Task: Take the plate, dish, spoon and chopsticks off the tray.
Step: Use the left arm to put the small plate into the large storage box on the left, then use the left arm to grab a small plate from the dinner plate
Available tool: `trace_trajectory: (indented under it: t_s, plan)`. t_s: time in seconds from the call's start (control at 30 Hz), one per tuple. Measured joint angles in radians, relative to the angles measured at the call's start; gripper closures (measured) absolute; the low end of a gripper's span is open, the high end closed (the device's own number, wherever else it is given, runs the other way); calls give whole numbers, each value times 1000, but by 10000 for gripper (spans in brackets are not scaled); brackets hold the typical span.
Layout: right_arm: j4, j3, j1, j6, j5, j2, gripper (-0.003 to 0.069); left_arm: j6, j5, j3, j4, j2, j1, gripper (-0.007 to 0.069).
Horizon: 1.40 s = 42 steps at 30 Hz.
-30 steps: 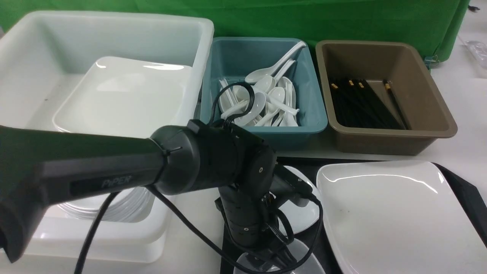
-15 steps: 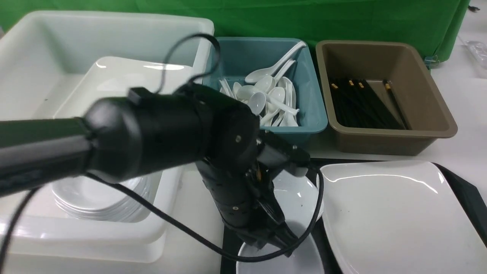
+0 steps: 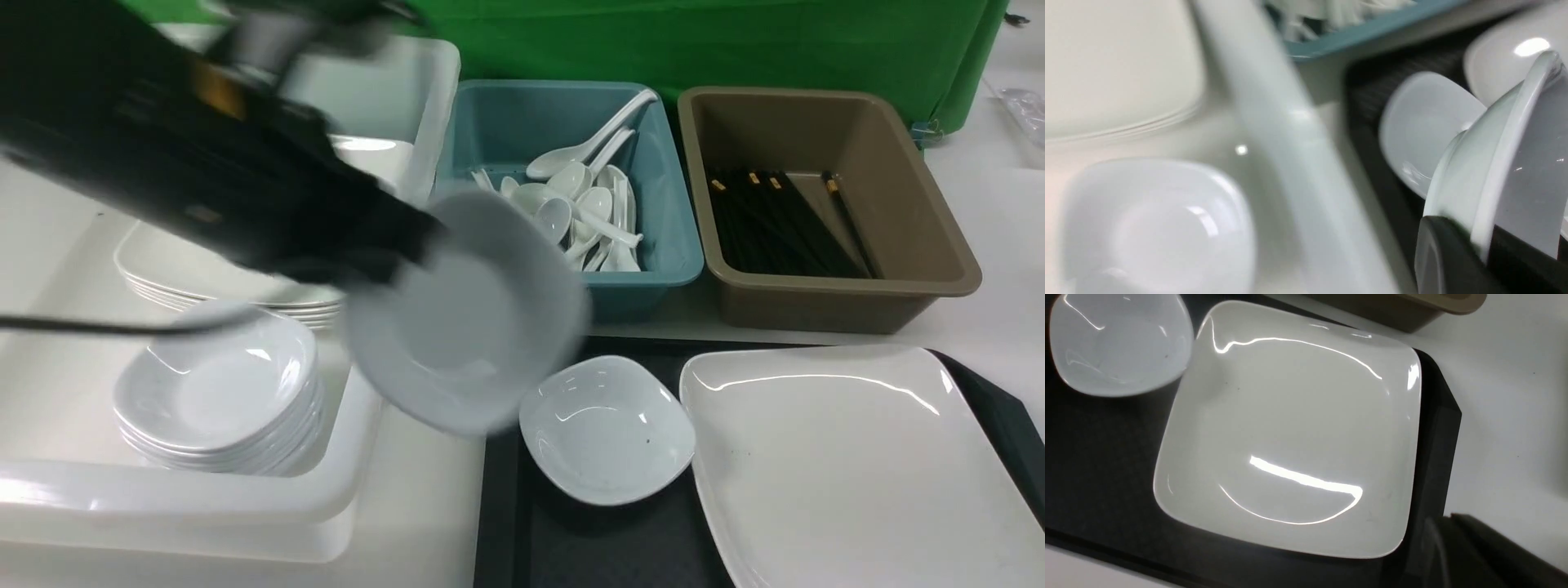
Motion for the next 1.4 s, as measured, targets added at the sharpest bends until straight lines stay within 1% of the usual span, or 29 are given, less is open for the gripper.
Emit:
trace_trajectory:
  t_s: [0.17, 0.2, 0.27, 0.37, 0.4, 0.43, 0.47, 0.53, 0.57, 0.63, 0.67, 0.73, 0.77, 0.8, 0.83, 0.9, 0.93, 0.97, 1.0, 1.07, 1.13, 1.17, 1.2, 1.23, 1.27, 1.3, 1.33, 1.37, 1.4]
  plan:
    - [19, 0, 0, 0, 1, 0, 641, 29, -17, 99, -62, -73, 396, 608]
    - [20, 0, 0, 0, 1, 0, 641, 29, -17, 104, -66, -73, 396, 608]
    - [26, 0, 0, 0, 1, 0, 640, 64, -49, 187, -144, -67, 570, 608]
    - [30, 0, 0, 0, 1, 0, 639, 143, -71, 265, -254, -55, 654, 608]
    - [32, 0, 0, 0, 1, 0, 639, 231, -96, 322, -337, -43, 684, 608]
    - [34, 0, 0, 0, 1, 0, 639, 267, -108, 342, -382, -37, 692, 608]
    - [35, 0, 0, 0, 1, 0, 639, 308, -124, 360, -412, -34, 695, 607]
    - [36, 0, 0, 0, 1, 0, 638, 344, -140, 387, -442, -25, 697, 606]
    - [37, 0, 0, 0, 1, 0, 636, 382, -169, 410, -458, -15, 698, 593]
    - [42, 0, 0, 0, 1, 0, 635, 399, -210, 428, -454, 7, 699, 546]
    - [43, 0, 0, 0, 1, 0, 635, 399, -212, 428, -454, 8, 699, 546]
    - [45, 0, 0, 0, 1, 0, 634, 402, -240, 430, -454, 24, 699, 488]
    - [47, 0, 0, 0, 1, 0, 634, 411, -253, 431, -460, 37, 699, 422]
    - [47, 0, 0, 0, 1, 0, 634, 412, -257, 431, -462, 38, 699, 405]
    - [47, 1, 0, 0, 1, 0, 634, 418, -258, 431, -461, 43, 699, 368]
    - [47, 1, 0, 0, 1, 0, 634, 420, -256, 426, -454, 44, 699, 279]
    - [47, 1, 0, 0, 2, 0, 634, 420, -248, 406, -436, 42, 699, 214]
    - [48, 1, 0, 0, 2, 0, 632, 418, -240, 392, -428, 37, 699, 193]
    - [48, 1, 0, 0, 2, 0, 632, 418, -238, 392, -424, 37, 699, 193]
    - [48, 1, 0, 0, 3, 0, 629, 405, -212, 332, -390, 15, 699, 164]
    - [48, 1, 0, 0, 4, 0, 628, 397, -187, 287, -391, 0, 698, 171]
    - [48, 1, 0, 0, 4, 0, 628, 393, -156, 250, -406, -15, 688, 201]
    - [48, 1, 0, 0, 4, 0, 627, 392, -127, 219, -430, -26, 659, 256]
    - [48, 1, 0, 0, 4, 0, 627, 392, -118, 207, -436, -28, 638, 286]
    - [48, 1, 0, 0, 3, 1, 625, 392, -98, 176, -449, -33, 533, 415]
    - [48, 1, 0, 0, 3, 2, 625, 392, -97, 176, -449, -33, 520, 415]
    - [48, 1, 0, 0, 5, 4, 625, 386, -96, 155, -448, -32, 389, 531]
    - [48, 1, 0, 0, 5, 6, 625, 378, -102, 147, -445, -25, 326, 561]
    - [48, 1, 0, 0, 5, 9, 625, 368, -114, 131, -433, -6, 231, 594]
